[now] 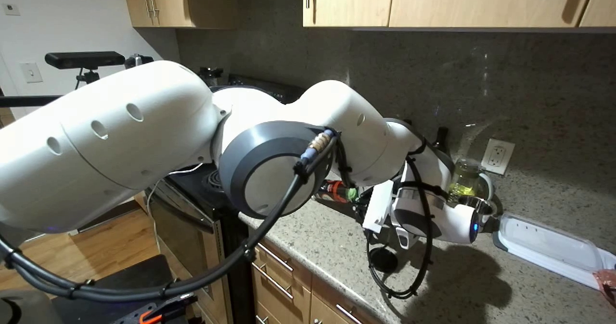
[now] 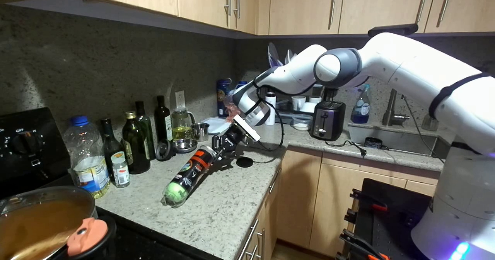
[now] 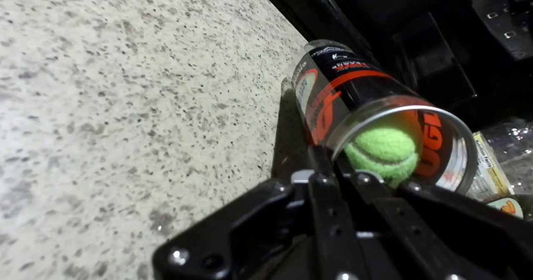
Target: Place the container on its side
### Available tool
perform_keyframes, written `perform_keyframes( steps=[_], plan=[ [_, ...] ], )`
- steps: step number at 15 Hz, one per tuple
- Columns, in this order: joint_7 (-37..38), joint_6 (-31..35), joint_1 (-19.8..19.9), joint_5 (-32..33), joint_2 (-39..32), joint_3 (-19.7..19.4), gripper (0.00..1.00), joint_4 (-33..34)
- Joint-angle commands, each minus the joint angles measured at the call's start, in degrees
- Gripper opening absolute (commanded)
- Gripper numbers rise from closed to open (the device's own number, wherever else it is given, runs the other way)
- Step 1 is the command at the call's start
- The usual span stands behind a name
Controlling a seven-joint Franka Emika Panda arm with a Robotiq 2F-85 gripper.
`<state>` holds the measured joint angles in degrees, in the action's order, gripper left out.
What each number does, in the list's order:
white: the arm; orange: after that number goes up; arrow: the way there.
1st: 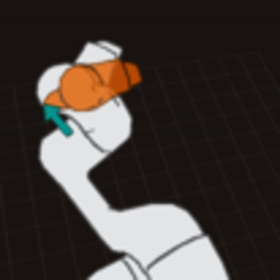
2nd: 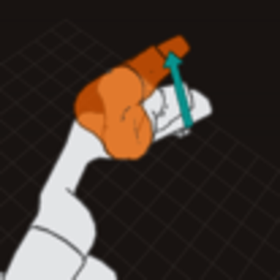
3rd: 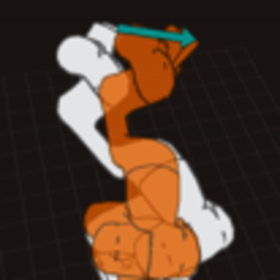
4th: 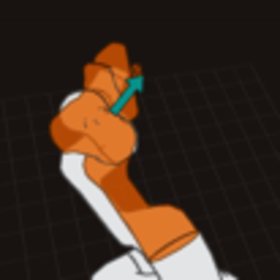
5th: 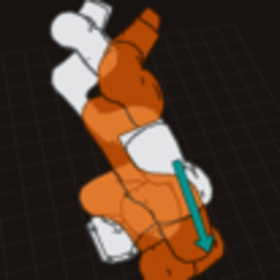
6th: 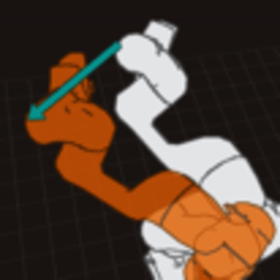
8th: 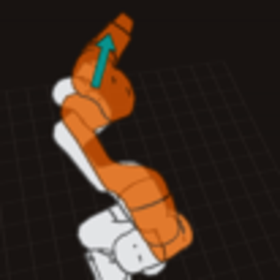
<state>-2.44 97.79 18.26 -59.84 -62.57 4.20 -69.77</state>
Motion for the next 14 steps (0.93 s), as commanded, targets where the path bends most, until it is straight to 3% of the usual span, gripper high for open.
perform_keyframes(
  steps=[1,14],
  plan=[
    [6.19,-2.92,-0.48,-0.49,-2.21,-1.53,0.01,3.84],
    [15.95,-9.48,0.21,-0.97,-10.08,-1.43,0.01,11.77]
  ],
)
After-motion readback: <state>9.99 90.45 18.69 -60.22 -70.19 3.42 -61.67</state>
